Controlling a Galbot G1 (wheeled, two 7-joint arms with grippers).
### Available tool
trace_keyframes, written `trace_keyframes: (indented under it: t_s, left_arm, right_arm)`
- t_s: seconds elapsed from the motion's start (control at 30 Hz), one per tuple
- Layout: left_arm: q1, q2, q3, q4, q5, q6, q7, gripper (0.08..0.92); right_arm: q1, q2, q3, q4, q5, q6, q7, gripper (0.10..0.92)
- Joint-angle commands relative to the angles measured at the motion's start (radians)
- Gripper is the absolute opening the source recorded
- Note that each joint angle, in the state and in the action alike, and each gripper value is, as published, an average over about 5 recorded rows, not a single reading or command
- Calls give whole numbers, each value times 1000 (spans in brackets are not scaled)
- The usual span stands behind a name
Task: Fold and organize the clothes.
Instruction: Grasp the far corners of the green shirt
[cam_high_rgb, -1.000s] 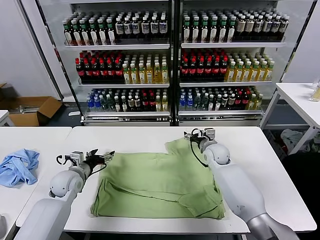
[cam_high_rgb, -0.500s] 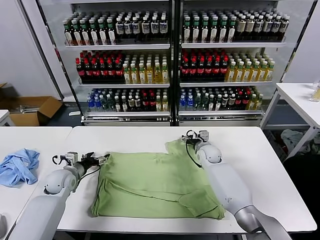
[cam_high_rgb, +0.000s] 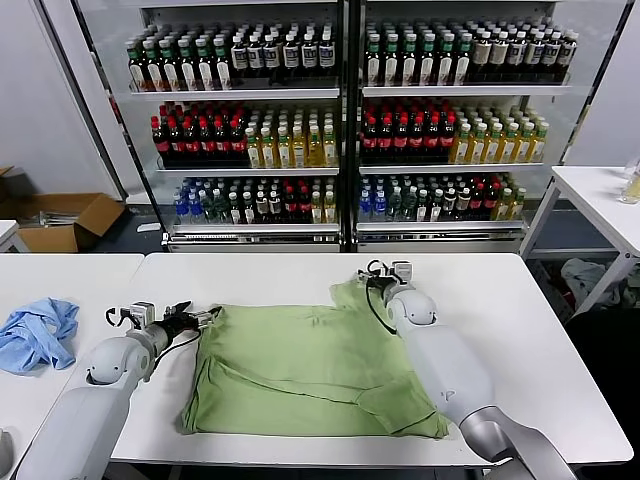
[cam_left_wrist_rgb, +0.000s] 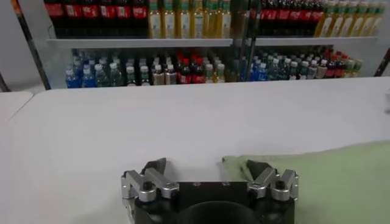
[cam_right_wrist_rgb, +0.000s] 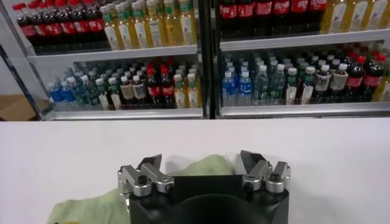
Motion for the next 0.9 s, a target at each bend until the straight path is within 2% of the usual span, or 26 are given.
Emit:
trace_keyframes:
  t_s: [0.03,0.17,0.5,0.7,0.8,0.9]
  left_arm:
    - [-2,-3,4,14,4,-10,23,822]
    - [8,-4,2,6,4,-10,28,771]
    - [25,-18,-2,-4,6,-16,39,481]
    - [23,-23,0,-4,5,-19,43,308]
    - [19,-25,3,-5,1,-23,50,221]
    - [15,-25,5,-11,-9,-27,51,141]
  right_arm:
    - [0,6,-2,-14,3,-8,-2,798]
    - [-11,-4,-7,16,18,-33,19,698]
    - [-42,-37,-12,78,35,-67,45,403]
    - [-45,-40,-12,82,33,-34,25,230]
    - [-45,-39,-11,86,33,-13,11,149]
    - [-46,-42,-9,104,36,-4,5,108]
